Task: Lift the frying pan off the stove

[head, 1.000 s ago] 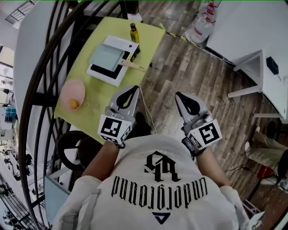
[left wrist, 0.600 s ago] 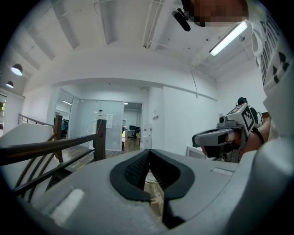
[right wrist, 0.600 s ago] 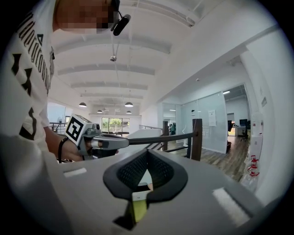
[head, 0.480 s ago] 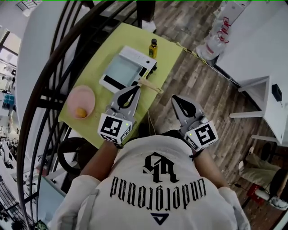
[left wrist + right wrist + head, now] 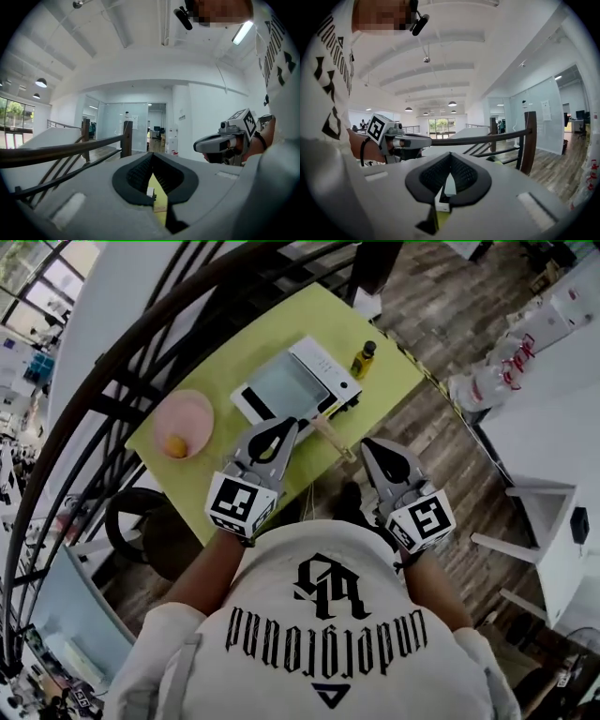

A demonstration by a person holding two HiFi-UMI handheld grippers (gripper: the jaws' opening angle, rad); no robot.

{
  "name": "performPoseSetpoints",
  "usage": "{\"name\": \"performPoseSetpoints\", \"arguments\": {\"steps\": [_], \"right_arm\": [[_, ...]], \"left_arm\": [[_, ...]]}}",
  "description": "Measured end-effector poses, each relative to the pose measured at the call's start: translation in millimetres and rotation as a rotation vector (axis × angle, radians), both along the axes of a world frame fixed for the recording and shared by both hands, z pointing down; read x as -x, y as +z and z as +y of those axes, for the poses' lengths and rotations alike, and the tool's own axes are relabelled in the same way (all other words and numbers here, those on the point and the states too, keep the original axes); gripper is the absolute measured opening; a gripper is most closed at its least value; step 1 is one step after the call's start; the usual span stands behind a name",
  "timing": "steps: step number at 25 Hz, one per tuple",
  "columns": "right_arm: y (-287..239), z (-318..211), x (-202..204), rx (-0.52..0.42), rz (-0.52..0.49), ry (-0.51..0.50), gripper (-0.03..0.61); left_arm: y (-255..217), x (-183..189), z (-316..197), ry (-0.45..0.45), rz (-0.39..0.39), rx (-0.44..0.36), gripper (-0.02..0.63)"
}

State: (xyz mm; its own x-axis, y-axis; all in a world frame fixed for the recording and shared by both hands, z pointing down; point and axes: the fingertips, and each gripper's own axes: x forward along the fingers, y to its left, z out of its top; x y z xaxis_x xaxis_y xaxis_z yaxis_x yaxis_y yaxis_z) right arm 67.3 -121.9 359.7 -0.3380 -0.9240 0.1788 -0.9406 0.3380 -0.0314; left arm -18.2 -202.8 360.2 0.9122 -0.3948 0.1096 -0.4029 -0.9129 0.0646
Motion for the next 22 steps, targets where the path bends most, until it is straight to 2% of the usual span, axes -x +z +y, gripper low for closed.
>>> {"name": "performPoseSetpoints", "arguments": {"steps": [10,18,22], "right_arm": [[15,-44,-46,0.049,-0.017,-0.283,0.002],[41,-35,-55,0.108,0.000,-0.544,0.002],[53,-35,-57,0.137,-0.023,-0.614,0.002]], "left_arm": [[14,-26,-14,-0.257,-0.030,0.035,0.005],[29,-50,-4,-0.409,-0.061,0.044,0.005],[35,-56,2,-0.469,-0.065,0.060,0.005]]}}
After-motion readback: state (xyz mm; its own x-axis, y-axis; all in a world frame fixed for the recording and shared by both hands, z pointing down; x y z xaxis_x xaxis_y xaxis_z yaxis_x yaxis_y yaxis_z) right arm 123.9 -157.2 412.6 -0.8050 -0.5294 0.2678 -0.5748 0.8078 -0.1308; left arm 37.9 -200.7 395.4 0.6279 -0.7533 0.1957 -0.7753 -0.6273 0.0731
